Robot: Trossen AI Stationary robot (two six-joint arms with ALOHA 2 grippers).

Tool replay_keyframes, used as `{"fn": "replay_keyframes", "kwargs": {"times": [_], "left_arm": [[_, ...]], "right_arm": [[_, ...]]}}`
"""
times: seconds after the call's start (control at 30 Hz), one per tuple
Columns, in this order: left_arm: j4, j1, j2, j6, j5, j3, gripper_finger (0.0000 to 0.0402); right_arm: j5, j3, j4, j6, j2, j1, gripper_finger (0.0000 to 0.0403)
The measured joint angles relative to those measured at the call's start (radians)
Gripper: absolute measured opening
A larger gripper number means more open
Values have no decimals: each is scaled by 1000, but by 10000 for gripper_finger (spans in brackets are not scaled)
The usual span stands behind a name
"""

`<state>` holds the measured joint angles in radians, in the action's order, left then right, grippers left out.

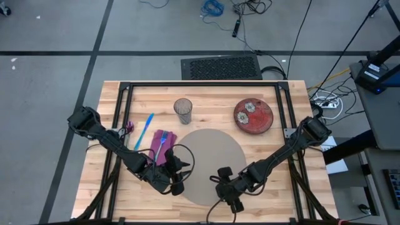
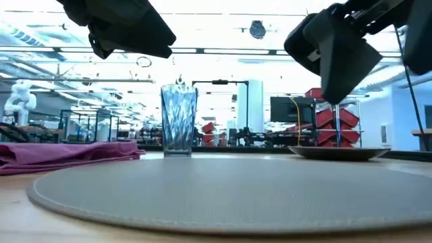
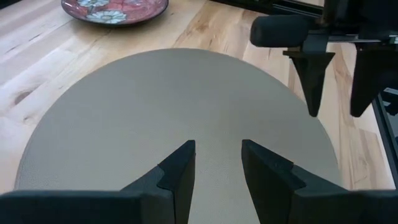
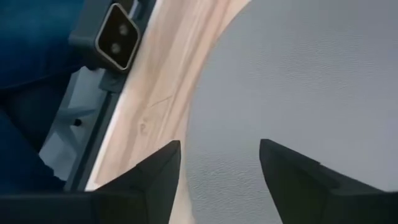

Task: Set table place
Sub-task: Adjust the pink table napkin

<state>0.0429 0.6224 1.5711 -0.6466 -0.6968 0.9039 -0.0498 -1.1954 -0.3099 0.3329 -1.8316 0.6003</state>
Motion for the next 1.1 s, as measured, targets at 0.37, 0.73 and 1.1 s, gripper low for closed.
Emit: {"fn": "replay_keyframes", "kwargs": {"times": [0.37, 0.73, 1.1], "left_arm": [[481, -27, -1, -495, -19, 0, 107], [818, -126, 12, -761, 152, 0, 99], [989, -229, 12, -788, 318, 0, 99]], "right_arm": [[-7, 0, -7, 22, 8, 45, 212], [-8, 0, -25, 6, 8, 57, 212], [-5, 0, -33, -40, 8, 91, 212]]}}
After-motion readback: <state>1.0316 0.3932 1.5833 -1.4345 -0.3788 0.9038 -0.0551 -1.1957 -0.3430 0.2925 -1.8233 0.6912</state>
